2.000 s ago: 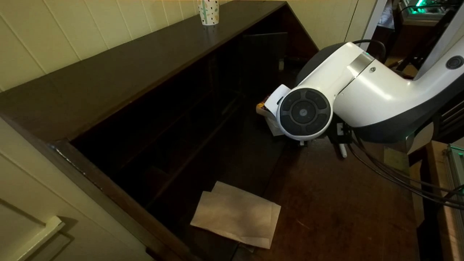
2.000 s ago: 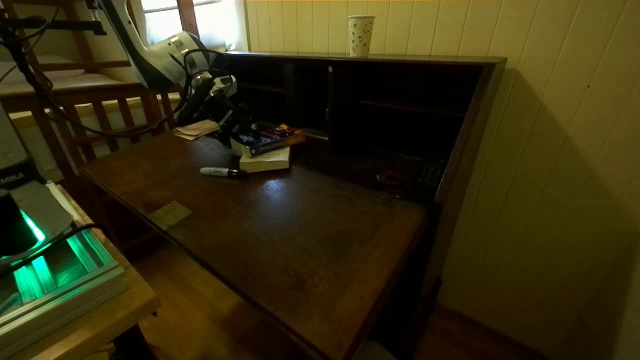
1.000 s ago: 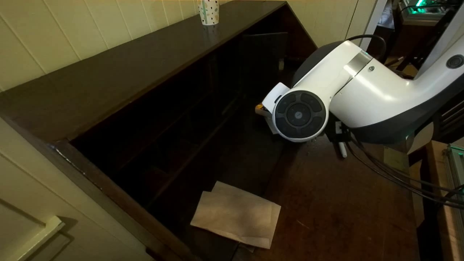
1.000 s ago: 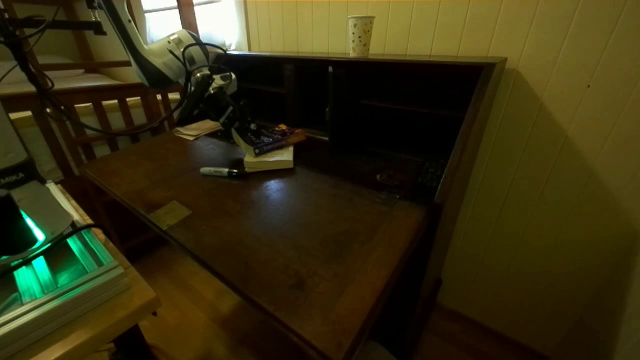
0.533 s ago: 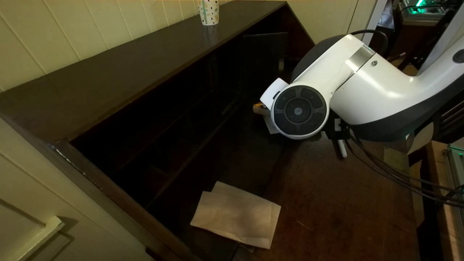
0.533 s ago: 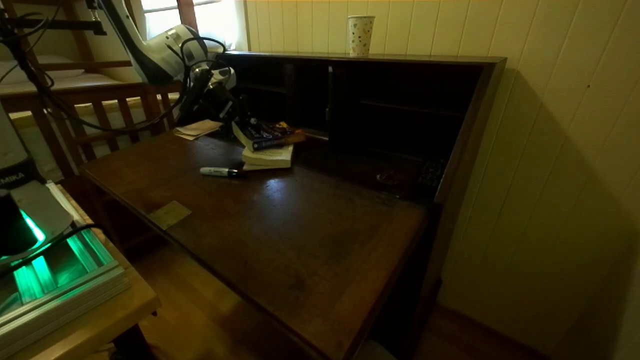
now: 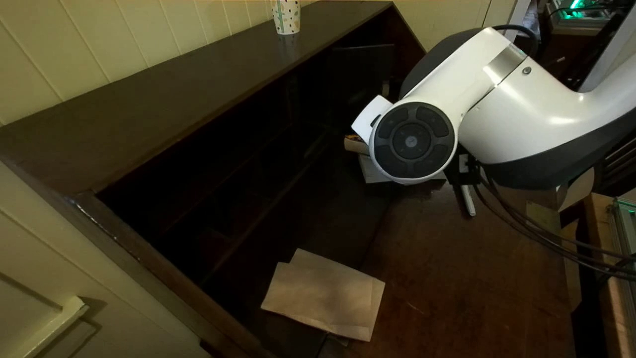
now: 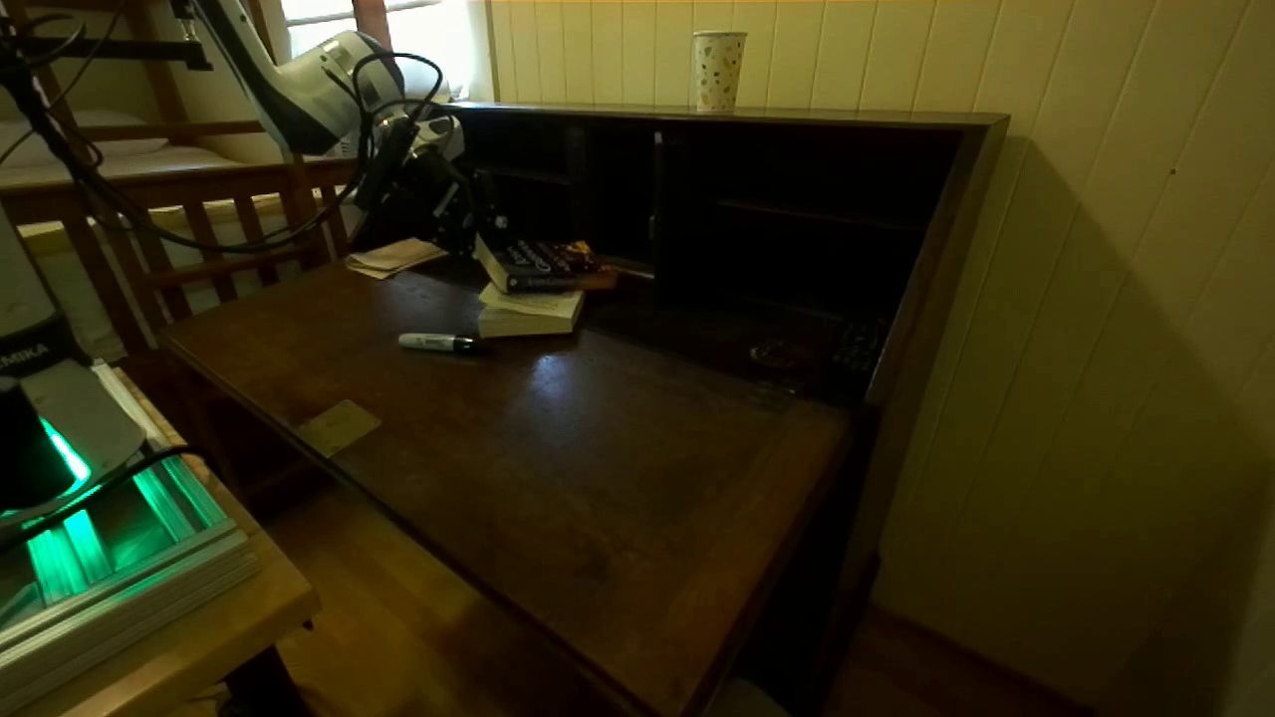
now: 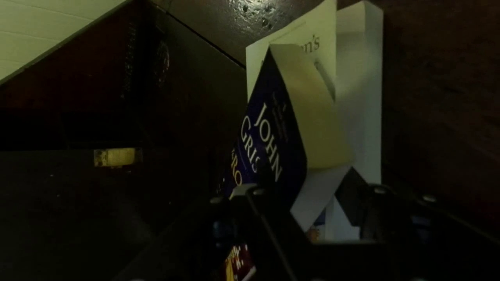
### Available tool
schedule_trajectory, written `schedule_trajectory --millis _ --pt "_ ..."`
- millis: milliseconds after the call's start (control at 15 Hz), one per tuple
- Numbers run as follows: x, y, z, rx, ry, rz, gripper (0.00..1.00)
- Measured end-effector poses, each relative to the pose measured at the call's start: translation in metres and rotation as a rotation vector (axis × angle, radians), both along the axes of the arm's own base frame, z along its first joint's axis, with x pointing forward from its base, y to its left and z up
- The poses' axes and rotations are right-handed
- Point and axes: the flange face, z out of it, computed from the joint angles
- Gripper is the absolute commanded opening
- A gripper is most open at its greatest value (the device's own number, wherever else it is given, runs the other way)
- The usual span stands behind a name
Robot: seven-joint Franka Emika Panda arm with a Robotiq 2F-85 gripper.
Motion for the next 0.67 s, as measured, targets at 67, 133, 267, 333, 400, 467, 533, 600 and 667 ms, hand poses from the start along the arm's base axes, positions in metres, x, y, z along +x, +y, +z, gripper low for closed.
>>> schedule_trajectory --millis 67,133,267,333,400,467,533,600,667 --pt "-0.0004 0.002 -0.0002 0.001 0.004 0.005 0.2" --pt "-0.0007 0.0036 -0.0003 0.001 0.008 0.01 0.2" --pt "-0.0009 0.0053 -0.0003 0.001 0.016 0.019 0.2" --pt "-0.001 0.0053 -0.0004 0.0 0.019 0.021 0.2" --pt "-0.001 0.0053 -0.0005 0.0 0.023 0.022 0.21" --pt "-0.0011 0.0053 -0.0005 0.0 0.026 0.024 0.55" --pt "-0.0012 0.0056 -0.0005 0.0 0.029 0.024 0.66" --pt "-0.0012 0.0062 -0.0002 0.002 0.028 0.024 0.66" --pt "-0.0011 0.0072 0.001 0.004 0.026 0.024 0.72"
